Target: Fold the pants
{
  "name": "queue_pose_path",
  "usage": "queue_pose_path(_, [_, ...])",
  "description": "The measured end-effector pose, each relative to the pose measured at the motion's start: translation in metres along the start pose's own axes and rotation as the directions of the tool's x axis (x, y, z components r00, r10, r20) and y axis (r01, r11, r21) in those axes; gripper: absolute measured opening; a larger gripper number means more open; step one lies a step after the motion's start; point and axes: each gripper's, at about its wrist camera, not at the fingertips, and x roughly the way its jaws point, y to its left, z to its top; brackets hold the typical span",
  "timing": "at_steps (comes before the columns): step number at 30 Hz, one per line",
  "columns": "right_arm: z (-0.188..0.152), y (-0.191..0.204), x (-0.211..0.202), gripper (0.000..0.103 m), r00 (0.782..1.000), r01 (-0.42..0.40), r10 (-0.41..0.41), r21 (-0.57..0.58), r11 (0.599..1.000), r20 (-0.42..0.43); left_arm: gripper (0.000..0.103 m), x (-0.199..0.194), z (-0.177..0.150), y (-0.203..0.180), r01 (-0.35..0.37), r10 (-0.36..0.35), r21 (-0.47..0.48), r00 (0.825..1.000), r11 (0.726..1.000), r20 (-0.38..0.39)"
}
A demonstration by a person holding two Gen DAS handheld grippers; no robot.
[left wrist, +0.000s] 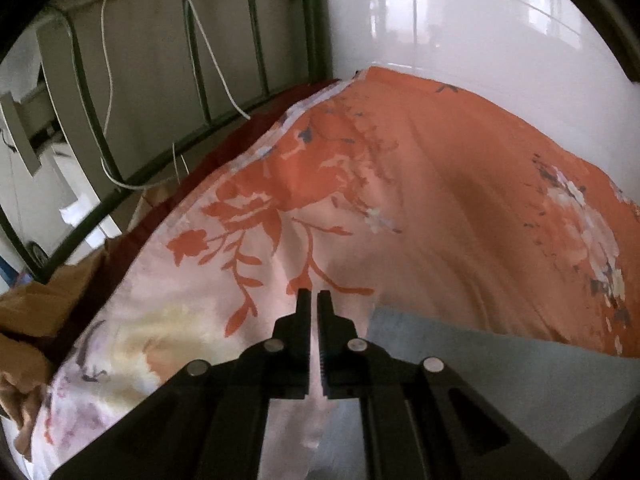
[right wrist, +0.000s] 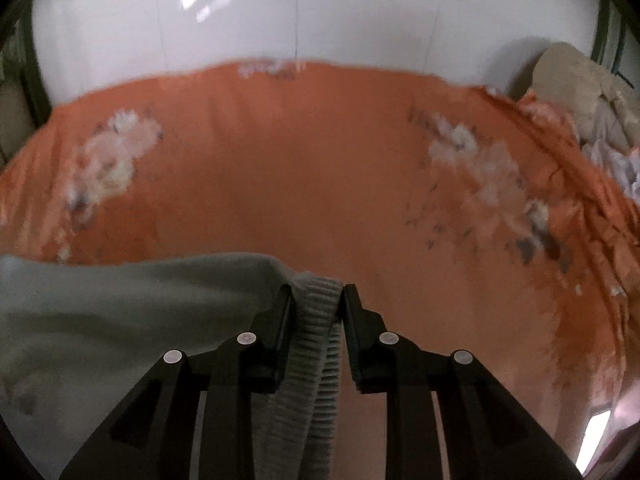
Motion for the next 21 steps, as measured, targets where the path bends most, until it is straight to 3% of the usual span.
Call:
queue_pose_path(4, [-0.008, 0.007, 0.026, 0.032, 0.998, 0.026, -0.028, -0.04, 0.999, -0.05, 0.008, 0.003, -0.006, -0.001, 0.007, -0.007, 0.012, 0.999, 1.0, -0.042])
queue_pose_path(7, [-0.007, 0.006, 0.021, 0.038, 0.998, 0.043, -0.045, -0.039, 0.998, -0.044, 0.033, -0.004, -0.014, -0.003, 0.011, -0.008, 0.06, 0.999, 0.998, -0.053])
queue_pose_path(11, [-0.008, -0.006, -0.003, 0.038, 0.999, -0.041, 0.041, 0.007, 0.999, -0.026, 0.049, -0.033, -0.028, -0.008, 0.074, -0.069, 0.111, 0.996, 0.991, -0.051])
queue_pose_path(14, [-0.014, -0.012, -0.03, 0.06, 0.998, -0.065, 0.065, 0.022, 0.998, 0.006, 0.067, -0.059, -0.04, -0.011, 0.129, -0.123, 0.11, 0.991, 0.985, -0.058])
queue_pose_path(15, [-0.016, -0.014, -0.039, 0.067, 0.997, -0.071, 0.071, 0.027, 0.997, 0.015, 0.069, -0.067, -0.044, -0.012, 0.14, -0.135, 0.109, 0.989, 0.984, -0.058])
queue_pose_path(19, [-0.033, -0.022, -0.072, 0.068, 0.994, -0.111, 0.111, 0.05, 0.993, 0.011, 0.07, -0.102, -0.062, -0.018, 0.188, -0.182, 0.097, 0.981, 0.977, -0.072])
queue_pose_path(21, [-0.045, -0.022, -0.086, 0.068, 0.992, -0.129, 0.13, 0.051, 0.99, 0.0, 0.07, -0.119, -0.073, -0.023, 0.261, -0.252, 0.09, 0.963, 0.961, -0.1])
